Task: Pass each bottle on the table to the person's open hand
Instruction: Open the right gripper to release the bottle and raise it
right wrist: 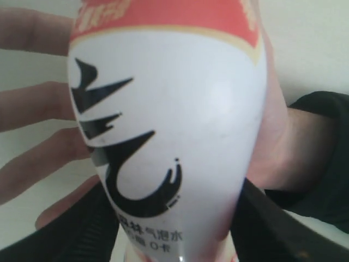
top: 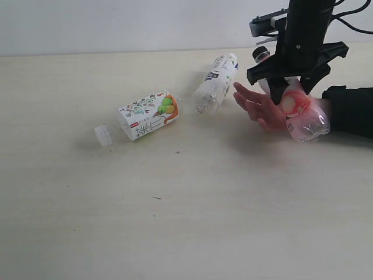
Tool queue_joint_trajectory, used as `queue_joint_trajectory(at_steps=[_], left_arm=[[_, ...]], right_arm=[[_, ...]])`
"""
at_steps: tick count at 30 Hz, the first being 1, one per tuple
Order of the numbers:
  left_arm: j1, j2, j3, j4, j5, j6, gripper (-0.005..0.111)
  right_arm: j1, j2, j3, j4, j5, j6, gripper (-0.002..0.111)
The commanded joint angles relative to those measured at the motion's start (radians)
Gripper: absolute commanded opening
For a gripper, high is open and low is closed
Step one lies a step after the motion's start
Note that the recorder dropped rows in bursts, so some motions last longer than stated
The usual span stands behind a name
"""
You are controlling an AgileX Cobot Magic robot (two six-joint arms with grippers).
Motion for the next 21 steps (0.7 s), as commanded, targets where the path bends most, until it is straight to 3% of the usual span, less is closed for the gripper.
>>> queue_joint_trajectory(at_steps=[1,8,16,21], left_arm=[[-0.006,-0.006,0.001,-0.006,-0.005,-0.002,0.001],[-0.006,-0.006,0.001,-0.006,-0.005,-0.002,0.001],[-0.006,-0.006,0.001,-0.006,-0.005,-0.002,0.001],[-0.006,-0.006,0.001,-0.006,-0.005,-0.002,0.001]], right_arm=[[-0.002,0.001,-0.010,-0.004,-0.030,0.003,0.000],[-0.002,0.020,-0.010,0.000,-0.043,0.003,0.019],[-0.002,0.031,-0.010,0.018,-0.074,0.009,0.056],[-0.002,0.031,-0.010,0.042,-0.092,0.009,0.068]])
